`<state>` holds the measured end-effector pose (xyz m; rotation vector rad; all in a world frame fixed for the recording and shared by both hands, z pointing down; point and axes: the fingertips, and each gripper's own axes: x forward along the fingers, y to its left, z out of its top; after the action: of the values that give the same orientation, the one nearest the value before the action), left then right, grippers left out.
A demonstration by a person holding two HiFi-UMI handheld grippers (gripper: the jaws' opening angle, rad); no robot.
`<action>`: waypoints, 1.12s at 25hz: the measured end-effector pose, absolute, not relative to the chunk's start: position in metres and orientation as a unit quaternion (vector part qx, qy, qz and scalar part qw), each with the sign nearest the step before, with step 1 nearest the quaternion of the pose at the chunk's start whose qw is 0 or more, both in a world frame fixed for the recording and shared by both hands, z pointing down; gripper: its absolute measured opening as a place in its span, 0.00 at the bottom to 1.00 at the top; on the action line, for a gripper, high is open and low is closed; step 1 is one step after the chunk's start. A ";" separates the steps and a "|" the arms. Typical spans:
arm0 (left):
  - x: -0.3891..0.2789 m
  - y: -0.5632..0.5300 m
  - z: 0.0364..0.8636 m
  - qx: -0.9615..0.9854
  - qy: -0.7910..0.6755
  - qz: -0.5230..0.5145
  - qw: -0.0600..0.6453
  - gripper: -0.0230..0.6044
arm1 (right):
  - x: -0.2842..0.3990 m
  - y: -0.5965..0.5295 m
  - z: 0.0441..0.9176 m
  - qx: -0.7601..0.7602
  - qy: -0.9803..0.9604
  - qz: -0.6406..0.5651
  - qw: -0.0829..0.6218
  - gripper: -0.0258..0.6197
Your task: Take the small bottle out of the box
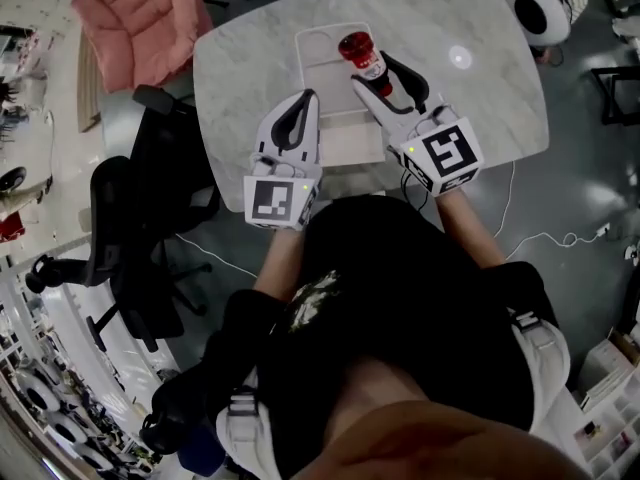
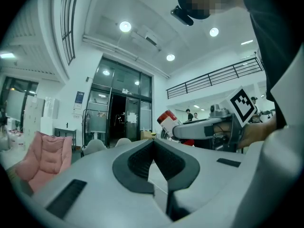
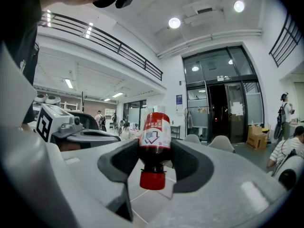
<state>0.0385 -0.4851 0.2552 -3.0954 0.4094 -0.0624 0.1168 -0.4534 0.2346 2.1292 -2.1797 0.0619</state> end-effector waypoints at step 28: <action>0.026 -0.398 0.229 -0.983 0.178 0.018 0.049 0.06 | 0.108 -0.357 0.214 0.688 -0.725 -0.024 0.011 0.36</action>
<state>0.0263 -0.3979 0.2288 -2.9941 0.5420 0.0558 0.1080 -0.3575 0.2137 2.1474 -2.2606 -0.0735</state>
